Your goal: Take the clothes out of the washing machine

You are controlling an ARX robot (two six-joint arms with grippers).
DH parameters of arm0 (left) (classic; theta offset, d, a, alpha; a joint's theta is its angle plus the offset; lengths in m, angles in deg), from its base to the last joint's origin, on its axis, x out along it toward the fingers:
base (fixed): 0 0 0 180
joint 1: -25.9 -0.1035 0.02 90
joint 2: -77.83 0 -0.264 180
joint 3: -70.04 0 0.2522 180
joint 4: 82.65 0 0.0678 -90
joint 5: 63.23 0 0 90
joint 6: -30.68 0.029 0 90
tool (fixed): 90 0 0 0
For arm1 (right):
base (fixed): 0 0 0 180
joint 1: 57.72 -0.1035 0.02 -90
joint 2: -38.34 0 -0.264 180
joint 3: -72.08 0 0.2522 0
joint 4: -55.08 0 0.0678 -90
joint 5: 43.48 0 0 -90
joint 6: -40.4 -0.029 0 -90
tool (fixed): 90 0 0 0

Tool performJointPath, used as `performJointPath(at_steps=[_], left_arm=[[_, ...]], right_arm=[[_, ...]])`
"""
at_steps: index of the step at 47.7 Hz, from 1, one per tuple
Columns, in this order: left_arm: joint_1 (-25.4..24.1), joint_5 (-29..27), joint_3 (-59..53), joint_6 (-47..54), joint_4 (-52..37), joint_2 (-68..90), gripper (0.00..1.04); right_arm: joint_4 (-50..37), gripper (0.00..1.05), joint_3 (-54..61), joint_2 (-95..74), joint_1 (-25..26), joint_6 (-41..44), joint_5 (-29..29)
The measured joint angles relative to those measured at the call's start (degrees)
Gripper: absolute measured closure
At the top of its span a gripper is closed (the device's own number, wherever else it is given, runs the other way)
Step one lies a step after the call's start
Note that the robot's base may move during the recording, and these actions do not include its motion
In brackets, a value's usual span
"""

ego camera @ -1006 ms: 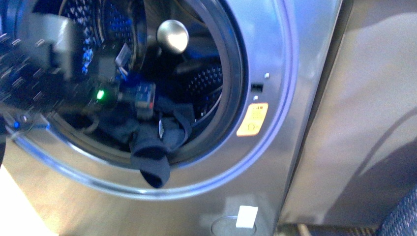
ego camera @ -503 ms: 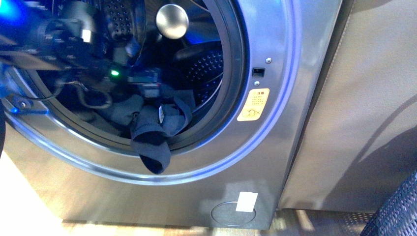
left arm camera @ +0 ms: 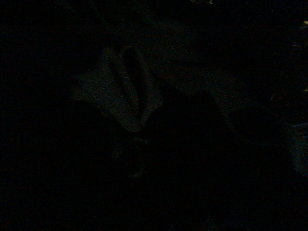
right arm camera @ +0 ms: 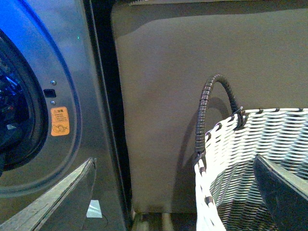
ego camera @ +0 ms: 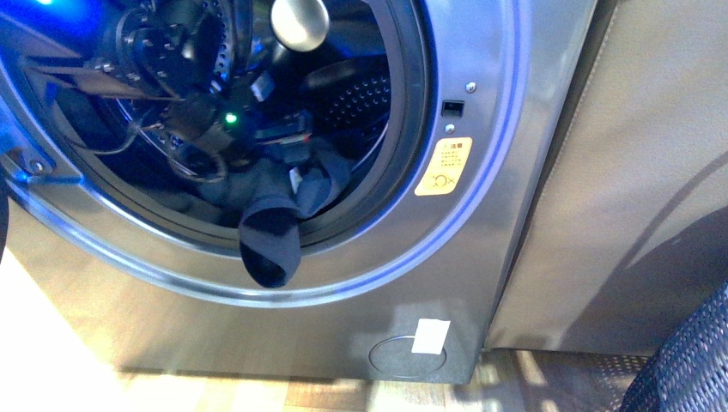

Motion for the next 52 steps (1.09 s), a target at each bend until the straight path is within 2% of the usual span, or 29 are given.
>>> performJointPath(at_steps=[14, 22, 29, 52], left_arm=[[3.21, 2.95, -0.72, -2.73, -0.28, -1.27, 0.07], [4.09, 0.94, -0.94, -0.7, 1.62, -1.79, 0.07], [4.28, -1.99, -0.87, 5.79, 4.76, -1.79, 0.07], [3.28, -5.11, 0.11, 12.98, 5.2, 1.75, 0.07]], right_arm=[[0.0, 0.08, 0.0, 0.0, 0.0, -0.02, 0.0], [0.0, 0.08, 0.0, 0.0, 0.0, 0.0, 0.02], [0.0, 0.08, 0.0, 0.0, 0.0, -0.02, 0.0], [0.0, 0.08, 0.0, 0.0, 0.0, 0.0, 0.0]])
